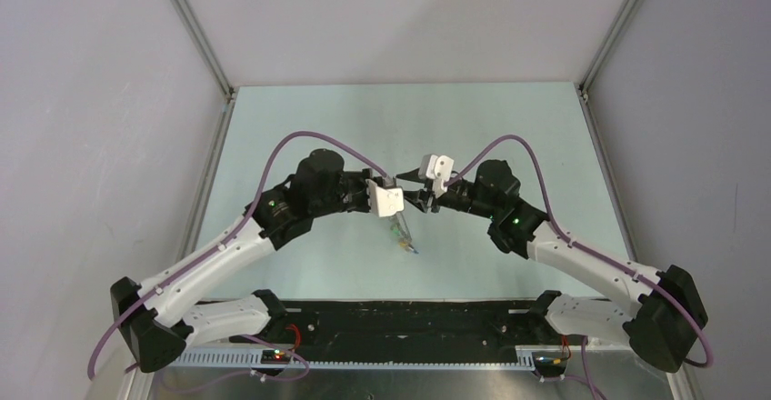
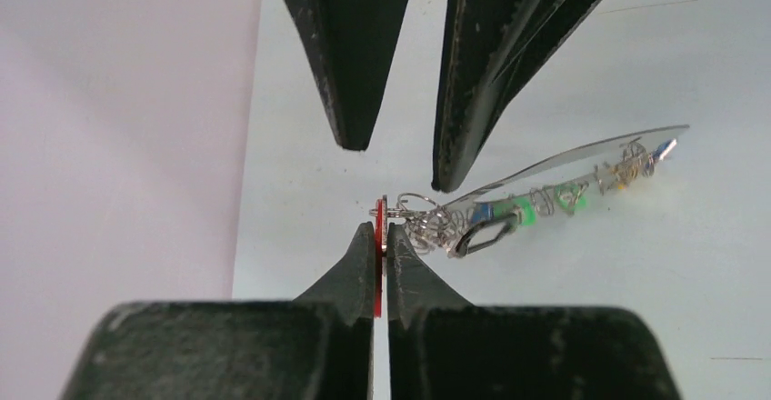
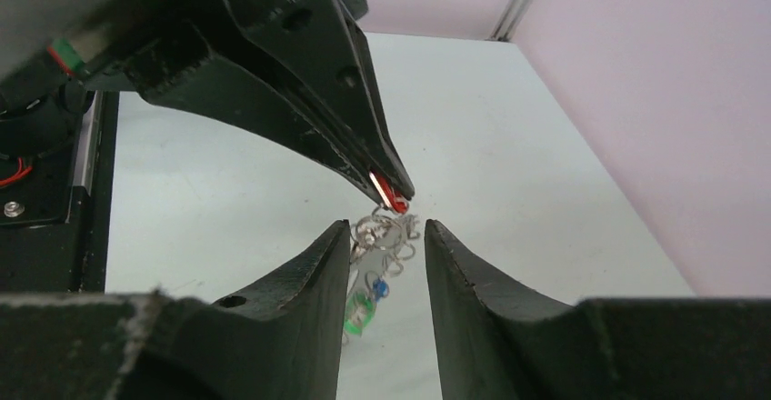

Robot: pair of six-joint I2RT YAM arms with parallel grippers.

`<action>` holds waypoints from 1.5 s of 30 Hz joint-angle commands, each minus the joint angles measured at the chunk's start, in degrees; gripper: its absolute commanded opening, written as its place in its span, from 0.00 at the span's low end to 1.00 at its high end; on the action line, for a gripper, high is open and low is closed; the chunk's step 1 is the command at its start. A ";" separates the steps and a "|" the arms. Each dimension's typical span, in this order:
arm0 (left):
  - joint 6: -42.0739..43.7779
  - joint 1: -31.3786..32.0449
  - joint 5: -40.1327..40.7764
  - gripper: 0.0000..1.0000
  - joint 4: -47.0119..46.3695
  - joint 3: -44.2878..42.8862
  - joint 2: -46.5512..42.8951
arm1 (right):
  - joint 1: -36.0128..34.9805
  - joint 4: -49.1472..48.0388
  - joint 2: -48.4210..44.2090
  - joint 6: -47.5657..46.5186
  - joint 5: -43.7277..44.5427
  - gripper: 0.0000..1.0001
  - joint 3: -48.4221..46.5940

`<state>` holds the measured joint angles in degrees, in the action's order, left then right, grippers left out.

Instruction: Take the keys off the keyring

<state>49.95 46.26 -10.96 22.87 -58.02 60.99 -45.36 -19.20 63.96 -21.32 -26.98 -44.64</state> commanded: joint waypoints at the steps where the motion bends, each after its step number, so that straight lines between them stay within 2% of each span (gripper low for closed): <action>1: -2.42 -0.03 2.61 0.00 -3.03 -3.69 -0.91 | 1.00 -3.54 -1.26 5.85 -1.02 0.42 0.94; 6: -3.64 -0.08 4.60 0.00 -3.06 -4.22 -0.75 | 0.29 -4.88 -0.75 9.21 -0.99 0.48 1.25; 12: -5.38 -0.04 7.90 0.00 -3.02 -5.01 -0.52 | -1.50 -9.91 2.60 12.66 3.74 0.50 1.22; 20: -6.13 -0.06 8.19 0.00 -3.08 -5.00 -1.32 | -1.32 -15.30 6.64 16.70 8.69 0.53 0.97; 29: -6.39 -0.04 7.96 0.00 -3.06 -5.00 -1.76 | -0.90 -16.68 10.19 20.68 8.99 0.58 -1.37; 39: -6.79 -0.11 7.49 0.00 -3.06 -5.09 -1.84 | -0.69 -21.33 12.87 26.52 8.98 0.61 -1.93; 43: -6.87 -0.10 7.20 0.00 -3.00 -5.08 -1.92 | -0.56 -23.55 13.82 28.38 9.43 0.60 -1.99; 45: -6.95 -0.04 7.16 0.00 -3.01 -5.09 -1.89 | -0.64 -23.86 14.35 28.82 9.40 0.56 -2.44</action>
<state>44.29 46.24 -3.31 23.27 -59.81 60.97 -46.24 -38.13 77.32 4.86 -18.44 -44.05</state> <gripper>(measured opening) 0.020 0.586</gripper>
